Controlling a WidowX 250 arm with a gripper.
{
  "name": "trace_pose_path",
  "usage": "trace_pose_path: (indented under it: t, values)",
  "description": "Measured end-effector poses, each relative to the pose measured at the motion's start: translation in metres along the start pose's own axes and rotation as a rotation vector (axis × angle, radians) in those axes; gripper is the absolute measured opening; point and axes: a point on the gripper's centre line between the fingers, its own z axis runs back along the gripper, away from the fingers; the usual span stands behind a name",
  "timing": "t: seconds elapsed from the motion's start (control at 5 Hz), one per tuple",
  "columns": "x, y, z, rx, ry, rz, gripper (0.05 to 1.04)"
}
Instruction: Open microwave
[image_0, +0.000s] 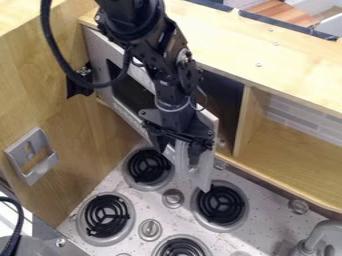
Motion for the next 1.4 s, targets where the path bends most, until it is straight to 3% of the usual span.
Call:
trace_pose_path:
  t: [0.4, 0.6, 0.8, 1.0, 1.2, 1.4]
  values:
    - [-0.002, 0.001, 0.001, 0.007, 0.026, -0.003, 0.999]
    - [0.000, 0.001, 0.019, 0.030, 0.028, 0.005, 0.999]
    - [0.005, 0.000, 0.052, 0.105, 0.048, 0.049, 0.999]
    - [0.017, -0.010, 0.085, 0.161, 0.001, 0.055, 0.999]
    - [0.048, -0.032, 0.092, 0.140, -0.080, 0.000, 0.999]
    - [0.072, -0.052, 0.073, 0.088, -0.094, -0.076, 0.999]
